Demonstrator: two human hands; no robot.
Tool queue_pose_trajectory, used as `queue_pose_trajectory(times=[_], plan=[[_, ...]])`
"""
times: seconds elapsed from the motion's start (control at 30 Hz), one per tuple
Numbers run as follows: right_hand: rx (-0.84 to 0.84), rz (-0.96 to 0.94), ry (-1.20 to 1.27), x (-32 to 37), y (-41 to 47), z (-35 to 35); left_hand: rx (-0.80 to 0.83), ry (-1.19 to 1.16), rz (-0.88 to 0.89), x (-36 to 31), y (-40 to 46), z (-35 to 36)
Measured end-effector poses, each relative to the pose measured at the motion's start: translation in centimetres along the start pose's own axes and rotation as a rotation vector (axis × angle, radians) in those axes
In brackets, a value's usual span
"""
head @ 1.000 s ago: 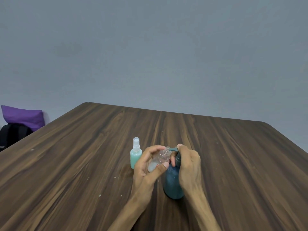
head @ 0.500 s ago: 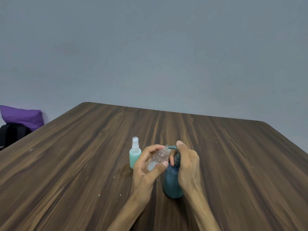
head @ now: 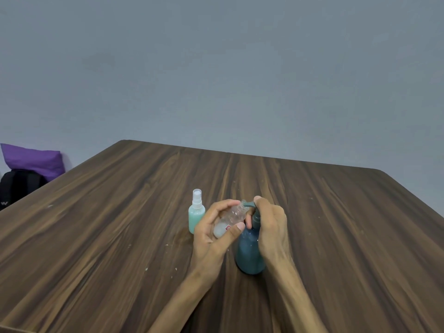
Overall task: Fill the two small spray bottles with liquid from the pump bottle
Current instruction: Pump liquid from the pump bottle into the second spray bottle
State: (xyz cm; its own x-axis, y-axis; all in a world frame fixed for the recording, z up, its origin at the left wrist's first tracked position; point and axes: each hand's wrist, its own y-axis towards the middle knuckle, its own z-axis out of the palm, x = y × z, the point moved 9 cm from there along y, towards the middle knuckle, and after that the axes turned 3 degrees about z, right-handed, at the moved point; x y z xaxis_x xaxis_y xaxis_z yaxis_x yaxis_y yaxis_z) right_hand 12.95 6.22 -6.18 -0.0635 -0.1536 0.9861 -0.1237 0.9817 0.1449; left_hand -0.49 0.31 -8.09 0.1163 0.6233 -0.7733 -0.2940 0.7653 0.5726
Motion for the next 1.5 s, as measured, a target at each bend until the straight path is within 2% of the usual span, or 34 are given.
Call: queue_pose_trajectory(times=[0.17,0.27,0.37,0.5,0.6,0.7,1.1,1.5], plan=[[0.176,0.079,-0.090,1.2,0.2,-0.2,-0.002,0.009,0.011,-0.4,0.1,0.1],[0.276,0.244,-0.290,2.9,1.6,-0.4,0.004,0.039,0.034,-0.8,0.2,0.2],[0.296,0.317,-0.505,4.1,3.1,-0.1,0.003,0.057,0.041,-0.8,0.3,0.2],[0.231,0.245,-0.786,3.8,3.9,1.2,0.003,0.057,0.037,-0.7,0.1,0.2],[0.181,0.260,-0.804,2.5,4.1,0.8,0.004,0.075,0.035,-0.5,0.1,0.2],[0.203,0.298,-0.793,1.7,3.8,0.8,0.007,0.085,0.028,-0.2,0.2,0.2],[0.206,0.231,-0.947,3.7,3.1,1.3,-0.001,0.008,-0.015,0.3,0.0,0.2],[0.212,0.212,-0.950,3.9,2.9,1.4,-0.014,-0.021,-0.013,0.6,0.2,0.1]])
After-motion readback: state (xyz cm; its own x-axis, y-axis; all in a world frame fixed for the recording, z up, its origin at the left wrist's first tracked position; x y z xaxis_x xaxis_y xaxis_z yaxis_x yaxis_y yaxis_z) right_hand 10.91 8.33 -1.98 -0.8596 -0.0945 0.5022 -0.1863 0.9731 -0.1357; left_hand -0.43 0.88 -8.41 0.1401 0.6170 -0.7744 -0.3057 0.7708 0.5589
